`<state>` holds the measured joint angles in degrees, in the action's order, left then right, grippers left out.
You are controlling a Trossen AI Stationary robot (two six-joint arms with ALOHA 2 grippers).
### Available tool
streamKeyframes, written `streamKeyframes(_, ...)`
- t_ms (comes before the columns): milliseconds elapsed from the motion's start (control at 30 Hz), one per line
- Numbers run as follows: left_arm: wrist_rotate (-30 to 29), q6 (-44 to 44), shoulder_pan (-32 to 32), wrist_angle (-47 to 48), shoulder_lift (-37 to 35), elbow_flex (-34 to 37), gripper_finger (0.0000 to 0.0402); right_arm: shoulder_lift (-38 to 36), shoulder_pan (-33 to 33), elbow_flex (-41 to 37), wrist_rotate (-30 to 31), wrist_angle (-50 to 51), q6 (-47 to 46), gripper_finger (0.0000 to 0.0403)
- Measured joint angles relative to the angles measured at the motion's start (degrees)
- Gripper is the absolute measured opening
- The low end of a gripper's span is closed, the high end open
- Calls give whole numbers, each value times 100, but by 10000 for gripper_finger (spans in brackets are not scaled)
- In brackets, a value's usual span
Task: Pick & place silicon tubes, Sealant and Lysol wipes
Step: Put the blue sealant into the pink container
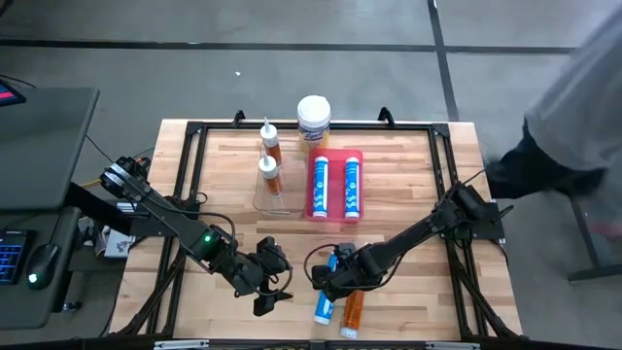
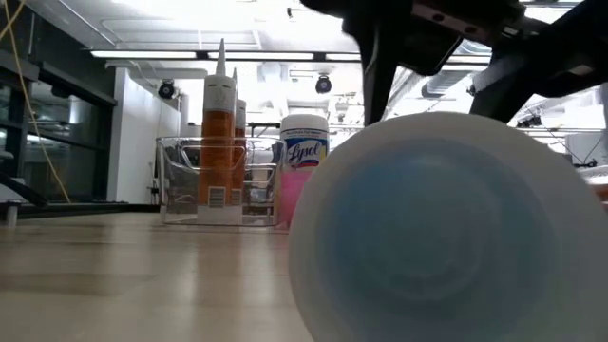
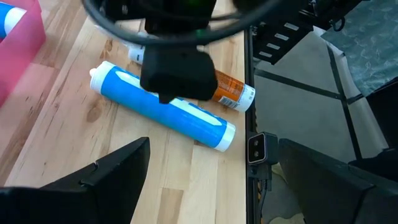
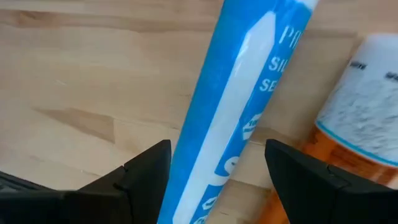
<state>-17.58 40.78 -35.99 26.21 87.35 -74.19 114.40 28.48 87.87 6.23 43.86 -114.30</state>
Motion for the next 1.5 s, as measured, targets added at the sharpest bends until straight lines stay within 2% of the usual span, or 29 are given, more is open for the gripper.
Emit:
streamKeyframes(700,0,0,0,-4,0,0,346,771,-309,138,-470,-167,-202,256)
streamKeyframes(1033,2,0,0,-6,0,0,346,849,-266,138,-731,316,207,255)
streamKeyframes(1500,1,0,0,-5,0,0,346,851,-188,131,-836,841,224,256)
